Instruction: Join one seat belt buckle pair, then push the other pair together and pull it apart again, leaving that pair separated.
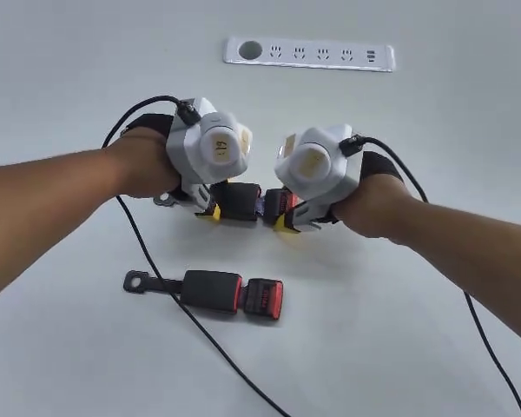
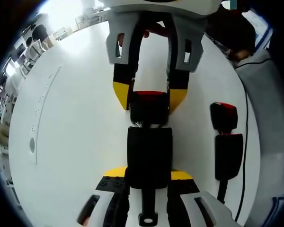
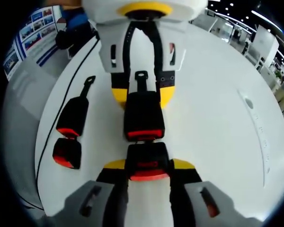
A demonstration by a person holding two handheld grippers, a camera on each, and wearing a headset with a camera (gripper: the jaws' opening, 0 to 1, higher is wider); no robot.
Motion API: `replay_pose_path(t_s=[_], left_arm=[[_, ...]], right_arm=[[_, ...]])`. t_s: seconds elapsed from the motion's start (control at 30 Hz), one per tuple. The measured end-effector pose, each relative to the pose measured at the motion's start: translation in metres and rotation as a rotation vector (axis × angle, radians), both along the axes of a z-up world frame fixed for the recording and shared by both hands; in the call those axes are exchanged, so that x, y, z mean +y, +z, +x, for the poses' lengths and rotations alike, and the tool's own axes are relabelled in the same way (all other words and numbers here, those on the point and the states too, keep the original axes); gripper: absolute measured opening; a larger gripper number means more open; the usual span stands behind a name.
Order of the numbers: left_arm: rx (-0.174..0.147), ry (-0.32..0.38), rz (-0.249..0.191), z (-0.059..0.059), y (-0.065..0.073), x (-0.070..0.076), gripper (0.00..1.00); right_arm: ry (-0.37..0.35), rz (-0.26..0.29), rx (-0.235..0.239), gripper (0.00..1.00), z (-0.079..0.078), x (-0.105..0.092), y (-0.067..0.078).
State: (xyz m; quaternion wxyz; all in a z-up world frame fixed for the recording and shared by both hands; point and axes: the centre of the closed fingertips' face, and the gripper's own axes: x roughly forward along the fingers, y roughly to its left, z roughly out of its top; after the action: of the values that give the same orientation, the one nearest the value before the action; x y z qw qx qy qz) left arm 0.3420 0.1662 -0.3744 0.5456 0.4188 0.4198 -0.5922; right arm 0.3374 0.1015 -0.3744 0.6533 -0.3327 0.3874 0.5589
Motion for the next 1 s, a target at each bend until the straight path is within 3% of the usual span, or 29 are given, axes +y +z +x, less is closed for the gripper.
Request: replay_pose_path(t_s=[0.53,1.0], left_arm=[[0.002,0.007,-0.034,0.0001,0.0001,0.0010,0.30],[-0.004,0.003,-0.066,-0.0005,0.0000,0.0017,0.31]], right_arm=[[0.018,-0.015,0.000,0.32,0.0006,0.0003,-0.0012],[0.028,0.007,-0.014,0.33,-0.0002,-0.0013,-0.0009]])
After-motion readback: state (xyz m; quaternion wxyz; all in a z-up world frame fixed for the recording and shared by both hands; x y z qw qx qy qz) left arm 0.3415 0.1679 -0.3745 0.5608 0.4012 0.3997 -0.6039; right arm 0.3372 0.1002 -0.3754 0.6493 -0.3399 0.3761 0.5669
